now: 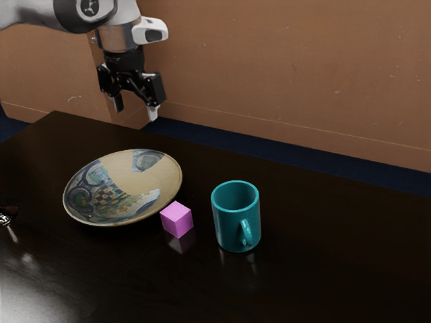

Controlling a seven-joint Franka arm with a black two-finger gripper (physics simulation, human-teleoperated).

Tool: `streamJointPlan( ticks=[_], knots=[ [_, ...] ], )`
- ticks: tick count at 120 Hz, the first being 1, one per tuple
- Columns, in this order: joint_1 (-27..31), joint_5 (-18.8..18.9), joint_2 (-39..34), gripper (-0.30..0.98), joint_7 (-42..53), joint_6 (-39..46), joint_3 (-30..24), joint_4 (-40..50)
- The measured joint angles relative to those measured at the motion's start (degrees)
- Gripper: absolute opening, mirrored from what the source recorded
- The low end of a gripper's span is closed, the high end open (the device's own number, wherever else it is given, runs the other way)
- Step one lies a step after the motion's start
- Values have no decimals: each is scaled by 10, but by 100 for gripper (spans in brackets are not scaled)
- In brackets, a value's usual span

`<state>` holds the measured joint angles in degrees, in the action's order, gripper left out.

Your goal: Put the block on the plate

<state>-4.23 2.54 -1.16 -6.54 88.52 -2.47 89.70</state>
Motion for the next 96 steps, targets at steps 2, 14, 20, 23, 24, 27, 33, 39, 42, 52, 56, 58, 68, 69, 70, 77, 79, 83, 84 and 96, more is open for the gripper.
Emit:
streamJointPlan(
  ticks=[2, 14, 20, 23, 24, 27, 33, 39, 42, 52, 56, 58, 68, 69, 70, 77, 79, 83, 84, 96],
  knots=[
    [1, 0, 0, 69, -2, 2, 0, 0],
    [5, 0, 4, 69, -12, 7, 0, -1],
    [8, -3, 7, 69, -31, 5, -1, -2],
    [10, -8, 10, 69, -46, 3, -1, -6],
    [11, -10, 12, 69, -52, 2, -2, -8],
    [14, -15, 21, 69, -72, -2, -3, -18],
    [19, -23, 48, 69, -115, -12, -7, -47],
    [19, -28, 68, 69, -155, -19, -9, -60],
    [17, -30, 77, 69, -174, -21, -9, -64],
    [11, -25, 92, 69, -232, -24, -7, -72],
    [9, -16, 94, 69, -254, -24, -2, -76],
    [9, -13, 95, 68, -265, -24, 0, -78],
    [14, -2, 100, 67, -316, -25, 5, -91],
    [14, -2, 102, 68, -321, -25, 5, -92],
    [14, -1, 103, 68, -326, -25, 5, -93],
    [13, 1, 110, 68, -361, -26, 4, -97],
    [12, 1, 113, 68, -371, -26, 3, -97],
    [12, 2, 120, 68, -389, -23, 3, -98],
    [11, 3, 122, 68, -394, -22, 4, -98],
    [11, 4, 135, 68, -446, -9, -2, -101]
  ],
)
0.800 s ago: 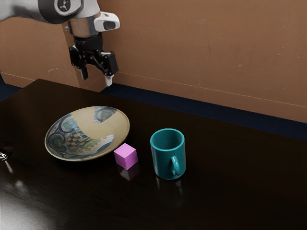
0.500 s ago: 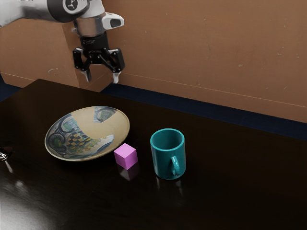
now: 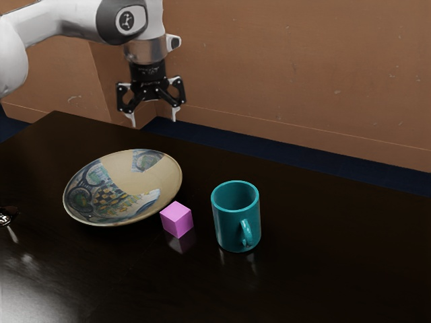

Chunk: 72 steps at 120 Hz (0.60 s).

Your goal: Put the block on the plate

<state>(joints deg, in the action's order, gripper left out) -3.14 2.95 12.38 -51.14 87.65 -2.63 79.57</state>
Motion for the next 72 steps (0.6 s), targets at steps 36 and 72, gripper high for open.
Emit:
streamJointPlan(
  ticks=[36, 72],
  knots=[
    [-3, -1, -16, 69, -125, 80, 16, 110],
    [-3, -4, 32, 69, -214, 208, 31, 159]
  ],
)
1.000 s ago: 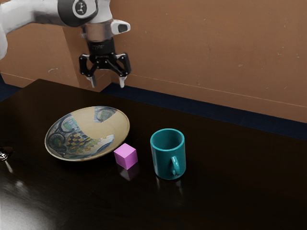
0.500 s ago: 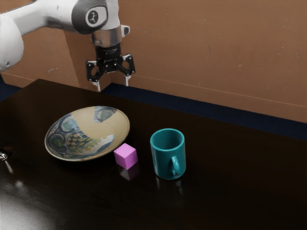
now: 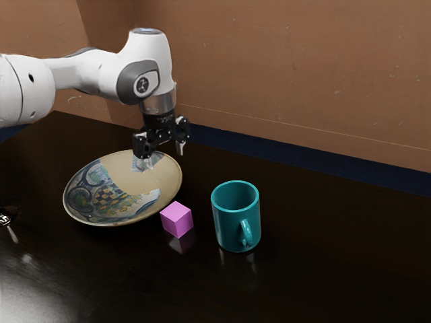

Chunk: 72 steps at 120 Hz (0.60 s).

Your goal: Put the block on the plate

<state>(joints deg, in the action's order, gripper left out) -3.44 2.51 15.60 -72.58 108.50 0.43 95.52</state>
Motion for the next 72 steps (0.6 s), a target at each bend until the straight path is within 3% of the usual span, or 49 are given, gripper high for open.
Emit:
streamJointPlan(
  ticks=[57, 72],
  knots=[
    [-1, -25, 86, 69, -80, 119, 5, 39],
    [-1, -26, 72, 69, -92, 134, 6, 64]
  ],
)
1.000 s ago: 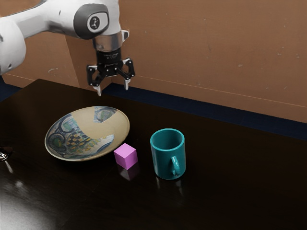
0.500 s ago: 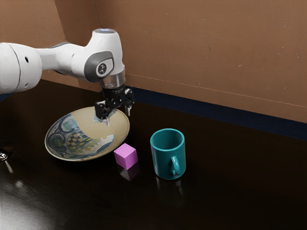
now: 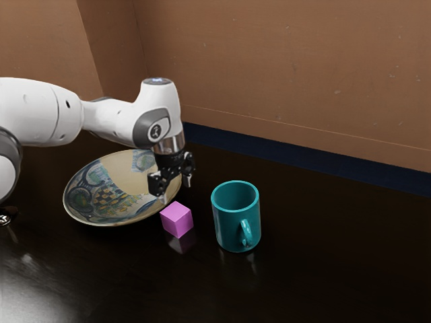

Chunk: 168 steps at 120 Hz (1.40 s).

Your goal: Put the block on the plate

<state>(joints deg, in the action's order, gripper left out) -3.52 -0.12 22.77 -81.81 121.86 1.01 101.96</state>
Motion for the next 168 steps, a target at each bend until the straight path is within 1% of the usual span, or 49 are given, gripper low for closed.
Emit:
streamJointPlan(
  ticks=[20, 31, 80, 124, 147, 168],
  knots=[
    [0, 0, -39, 69, -13, 13, 2, 45],
    [0, 0, -43, 69, -19, 21, 3, 55],
    [0, -1, 6, 69, -37, 59, 3, 56],
    [1, -1, 35, 68, -44, 83, 3, 56],
    [1, -1, 41, 61, -45, 97, 3, 56],
    [0, -3, 42, 45, -44, 100, 11, 56]
  ],
)
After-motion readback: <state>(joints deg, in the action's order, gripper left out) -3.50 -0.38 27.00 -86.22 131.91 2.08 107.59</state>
